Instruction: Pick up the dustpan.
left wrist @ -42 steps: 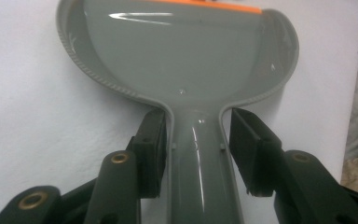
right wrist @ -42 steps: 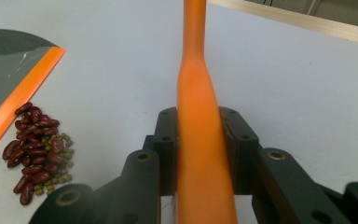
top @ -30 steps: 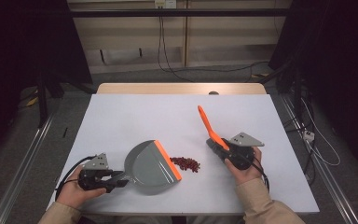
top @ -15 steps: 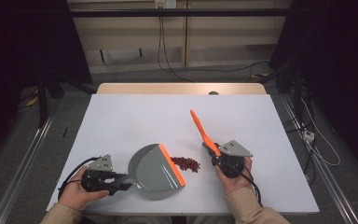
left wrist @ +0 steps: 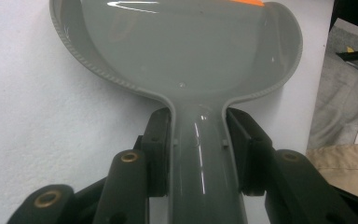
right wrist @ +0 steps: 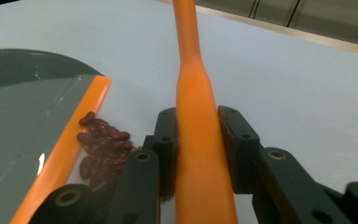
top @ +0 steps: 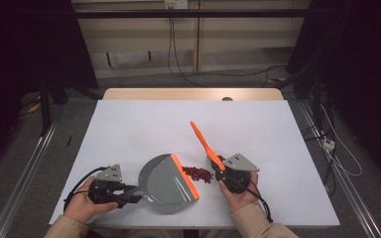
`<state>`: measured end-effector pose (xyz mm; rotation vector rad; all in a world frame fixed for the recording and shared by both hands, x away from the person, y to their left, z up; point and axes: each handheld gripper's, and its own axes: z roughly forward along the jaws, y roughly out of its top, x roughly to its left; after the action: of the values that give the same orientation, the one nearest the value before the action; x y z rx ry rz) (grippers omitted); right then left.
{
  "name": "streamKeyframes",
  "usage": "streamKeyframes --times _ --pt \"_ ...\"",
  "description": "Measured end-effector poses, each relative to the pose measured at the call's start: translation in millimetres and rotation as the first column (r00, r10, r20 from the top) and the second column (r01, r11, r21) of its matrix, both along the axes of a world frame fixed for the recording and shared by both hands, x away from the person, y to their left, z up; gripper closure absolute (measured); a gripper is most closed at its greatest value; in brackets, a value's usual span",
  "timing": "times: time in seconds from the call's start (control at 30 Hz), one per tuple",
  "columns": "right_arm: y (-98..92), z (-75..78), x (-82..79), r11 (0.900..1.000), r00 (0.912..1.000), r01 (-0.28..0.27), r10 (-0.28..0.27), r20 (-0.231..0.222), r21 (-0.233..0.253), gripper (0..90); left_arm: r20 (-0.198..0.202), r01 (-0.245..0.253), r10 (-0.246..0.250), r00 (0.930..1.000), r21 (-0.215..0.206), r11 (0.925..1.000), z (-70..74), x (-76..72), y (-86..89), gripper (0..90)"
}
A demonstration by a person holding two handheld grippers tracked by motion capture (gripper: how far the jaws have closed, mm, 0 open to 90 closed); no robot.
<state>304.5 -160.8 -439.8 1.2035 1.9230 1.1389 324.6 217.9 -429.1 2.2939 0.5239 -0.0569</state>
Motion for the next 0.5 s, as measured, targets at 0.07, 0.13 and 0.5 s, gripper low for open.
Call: streamKeyframes --times 0.07,0.13,0.5 --pt "2.5 -1.0 -0.2 1.0 1.0 -0.006 0.006 -0.004 0.021 70.0 -0.006 0.002 -0.002 1.0 -0.001 1.0 -0.3 -0.6 -1.4 62.7" --pt "5.5 -1.7 -0.5 0.999 0.9999 -0.01 0.011 -0.008 0.035 69.6 -0.011 0.011 -0.011 0.9999 0.001 0.9999 -1.0 -0.6 -2.5 62.7" --pt "20.0 -4.2 -3.3 0.997 0.9985 -0.046 0.047 -0.027 0.06 68.9 -0.023 0.002 -0.002 0.9997 -0.014 0.9999 -2.5 -0.6 -4.5 62.7"
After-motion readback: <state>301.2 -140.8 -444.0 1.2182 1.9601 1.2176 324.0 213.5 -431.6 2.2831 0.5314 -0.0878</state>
